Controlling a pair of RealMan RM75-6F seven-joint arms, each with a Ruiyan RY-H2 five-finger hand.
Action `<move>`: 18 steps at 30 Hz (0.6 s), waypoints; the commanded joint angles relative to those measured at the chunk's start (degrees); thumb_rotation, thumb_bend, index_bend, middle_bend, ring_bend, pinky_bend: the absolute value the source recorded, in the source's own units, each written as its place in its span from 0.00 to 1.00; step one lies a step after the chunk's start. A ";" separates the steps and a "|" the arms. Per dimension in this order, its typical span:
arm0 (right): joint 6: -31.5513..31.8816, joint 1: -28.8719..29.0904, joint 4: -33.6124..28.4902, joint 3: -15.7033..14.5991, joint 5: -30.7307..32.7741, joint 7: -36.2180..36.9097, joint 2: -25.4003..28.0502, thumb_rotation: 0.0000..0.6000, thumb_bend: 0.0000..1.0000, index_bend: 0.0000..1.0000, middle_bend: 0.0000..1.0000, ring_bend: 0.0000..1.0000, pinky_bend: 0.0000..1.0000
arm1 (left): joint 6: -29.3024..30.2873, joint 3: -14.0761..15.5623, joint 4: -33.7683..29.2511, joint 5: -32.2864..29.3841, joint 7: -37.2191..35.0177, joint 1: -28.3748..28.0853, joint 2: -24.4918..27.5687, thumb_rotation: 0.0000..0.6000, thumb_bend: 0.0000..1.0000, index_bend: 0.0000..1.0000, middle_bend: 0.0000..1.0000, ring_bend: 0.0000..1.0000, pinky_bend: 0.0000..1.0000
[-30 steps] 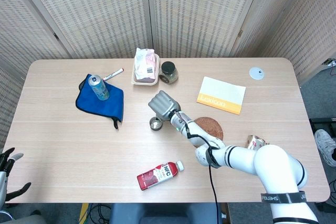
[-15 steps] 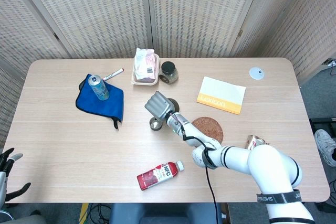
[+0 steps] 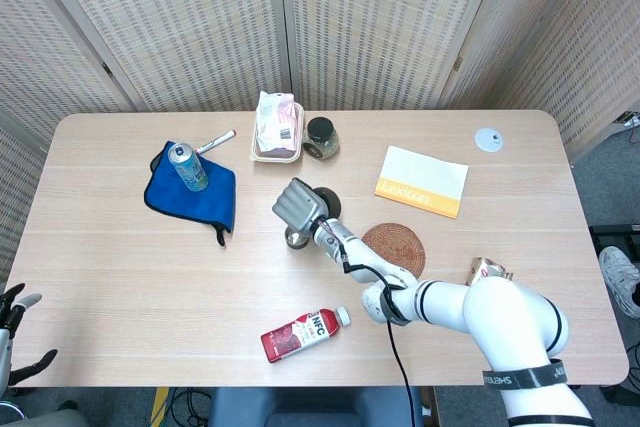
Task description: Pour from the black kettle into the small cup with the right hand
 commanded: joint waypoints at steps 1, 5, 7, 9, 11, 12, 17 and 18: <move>0.36 0.28 -0.18 -0.40 0.32 -0.83 -0.08 0.82 0.46 1.00 1.00 0.91 0.46 | 0.10 -0.01 0.07 0.03 -0.01 0.08 -0.02 1.00 0.14 0.23 0.11 0.13 0.01; 0.61 0.74 -0.47 -0.74 1.08 -1.97 -0.11 0.82 0.46 1.00 1.00 0.91 0.46 | 0.25 0.00 0.18 0.11 -0.14 0.21 -0.18 1.00 0.14 0.23 0.11 0.13 0.01; 0.89 0.99 -0.70 -0.99 1.41 -2.74 -0.11 0.82 0.46 1.00 1.00 0.91 0.46 | 0.36 -0.01 0.28 0.14 -0.21 0.29 -0.25 1.00 0.14 0.23 0.11 0.13 0.01; 1.08 1.22 -0.90 -1.24 1.70 -3.43 -0.07 0.82 0.46 1.00 1.00 0.91 0.46 | 0.43 -0.02 0.36 0.16 -0.21 0.35 -0.29 1.00 0.14 0.23 0.11 0.13 0.01; 1.29 1.45 -1.26 -1.35 2.23 -4.02 -0.06 0.82 0.46 1.00 1.00 0.91 0.46 | 0.56 -0.04 0.43 0.23 -0.31 0.42 -0.33 1.00 0.14 0.23 0.11 0.13 0.01; 1.45 1.56 -1.38 -1.46 2.36 -4.36 -0.04 0.82 0.46 1.00 1.00 0.91 0.46 | 0.61 -0.04 0.45 0.26 -0.37 0.45 -0.35 1.00 0.14 0.23 0.11 0.13 0.01; 2.17 2.16 -1.76 -2.17 3.33 -6.40 -0.02 0.82 0.46 1.00 1.00 0.91 0.46 | 0.74 -0.02 0.53 0.30 -0.38 0.60 -0.42 1.00 0.14 0.23 0.11 0.13 0.01; 2.31 2.26 -1.80 -2.31 3.48 -6.80 -0.03 0.82 0.46 1.00 1.00 0.91 0.46 | 0.75 -0.02 0.55 0.29 -0.38 0.63 -0.42 1.00 0.14 0.23 0.11 0.13 0.01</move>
